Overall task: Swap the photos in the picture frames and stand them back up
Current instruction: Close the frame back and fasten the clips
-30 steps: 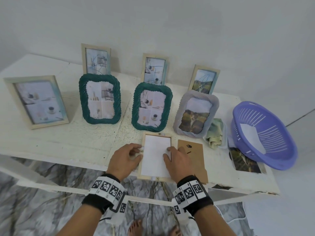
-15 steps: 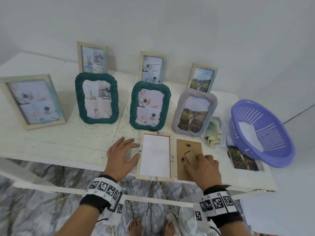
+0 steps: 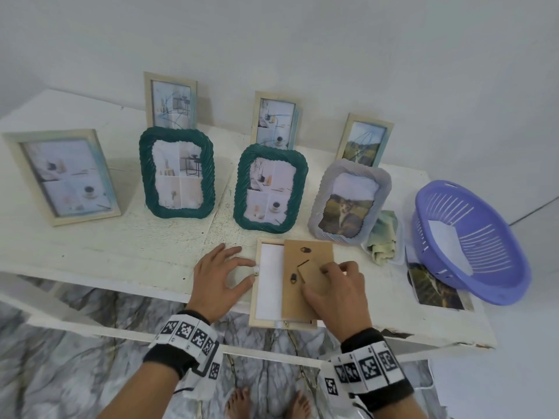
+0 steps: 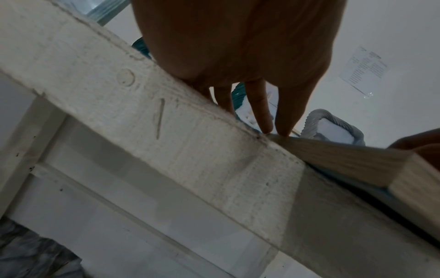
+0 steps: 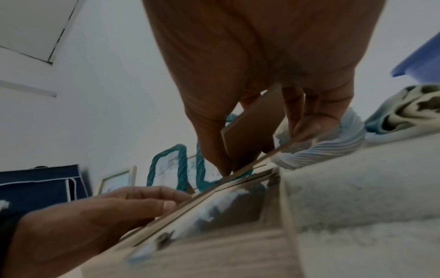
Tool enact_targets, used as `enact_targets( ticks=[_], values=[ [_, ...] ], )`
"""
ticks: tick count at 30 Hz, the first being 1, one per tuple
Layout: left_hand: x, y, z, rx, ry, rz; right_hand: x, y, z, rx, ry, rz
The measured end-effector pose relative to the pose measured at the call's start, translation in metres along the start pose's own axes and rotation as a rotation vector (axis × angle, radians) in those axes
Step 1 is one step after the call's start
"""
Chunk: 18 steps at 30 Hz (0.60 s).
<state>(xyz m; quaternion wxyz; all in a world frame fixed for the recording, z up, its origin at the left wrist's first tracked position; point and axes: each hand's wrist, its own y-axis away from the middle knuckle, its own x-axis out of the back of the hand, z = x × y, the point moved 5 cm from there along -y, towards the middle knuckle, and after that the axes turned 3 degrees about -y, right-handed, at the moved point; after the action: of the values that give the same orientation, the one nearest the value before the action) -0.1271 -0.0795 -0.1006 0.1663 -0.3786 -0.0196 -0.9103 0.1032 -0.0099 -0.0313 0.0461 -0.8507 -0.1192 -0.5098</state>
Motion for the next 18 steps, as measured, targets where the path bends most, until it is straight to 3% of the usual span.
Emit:
enact_targets(
  ticks=[8,18],
  values=[
    [0.000,-0.002,0.000,-0.008,-0.023,-0.007,-0.032,-0.001,-0.026,0.035,0.057,-0.053],
    [-0.002,-0.002,-0.002,-0.018,-0.070,0.001,-0.037,0.006,-0.030,0.047,0.210,-0.074]
  ],
)
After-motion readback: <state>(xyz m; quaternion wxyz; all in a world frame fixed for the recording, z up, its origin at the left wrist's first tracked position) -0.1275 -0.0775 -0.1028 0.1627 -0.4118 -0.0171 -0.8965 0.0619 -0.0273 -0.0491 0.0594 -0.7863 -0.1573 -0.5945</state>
